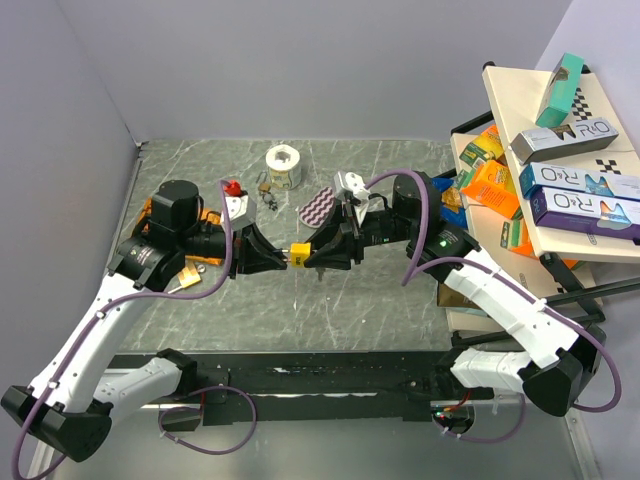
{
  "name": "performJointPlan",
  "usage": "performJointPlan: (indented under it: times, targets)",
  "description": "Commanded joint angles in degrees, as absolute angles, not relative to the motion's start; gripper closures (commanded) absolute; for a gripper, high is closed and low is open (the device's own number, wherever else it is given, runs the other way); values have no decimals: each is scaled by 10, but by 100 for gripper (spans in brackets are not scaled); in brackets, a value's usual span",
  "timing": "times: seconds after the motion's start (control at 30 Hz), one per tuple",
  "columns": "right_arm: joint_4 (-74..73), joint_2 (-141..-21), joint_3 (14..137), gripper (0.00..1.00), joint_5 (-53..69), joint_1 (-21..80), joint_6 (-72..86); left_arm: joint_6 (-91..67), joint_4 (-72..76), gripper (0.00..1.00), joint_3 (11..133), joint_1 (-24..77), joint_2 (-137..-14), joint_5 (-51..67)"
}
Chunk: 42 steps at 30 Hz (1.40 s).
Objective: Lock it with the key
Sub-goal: Pick up the lock from the center of the board.
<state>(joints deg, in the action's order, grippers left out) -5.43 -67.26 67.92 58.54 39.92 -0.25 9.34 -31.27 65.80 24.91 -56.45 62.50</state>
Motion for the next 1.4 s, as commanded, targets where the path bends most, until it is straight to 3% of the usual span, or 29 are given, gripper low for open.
performJointPlan:
  times: [0.0,0.07,0.1,0.13,0.23,0.33,0.47,0.87,0.97,1.1,1.37]
  targets:
    - [-55,-650,686,100,584,399,-11,91,-277,99,670,245,-558,585]
    - [-67,-653,692,99,584,398,-15,87,-269,99,668,246,-557,582]
    - [-69,-652,693,93,585,399,-17,84,-267,99,666,246,-556,579]
    - [-71,-652,693,71,584,398,-17,83,-266,99,666,246,-556,573]
    - [-80,-652,693,47,577,399,-26,82,-271,99,669,246,-559,569]
    - [-105,-652,695,31,565,397,-45,68,-268,99,674,246,-562,575]
    - [-139,-647,694,21,551,396,-66,37,-236,99,661,246,-555,575]
    - [-108,-665,709,18,610,394,-66,73,-249,99,661,267,-551,592]
    - [-123,-674,716,21,616,394,-81,72,-246,99,662,273,-551,591]
    - [-121,-678,719,38,611,394,-81,77,-251,99,664,281,-550,583]
    - [-130,-686,727,64,584,395,-97,58,-241,99,664,289,-552,570]
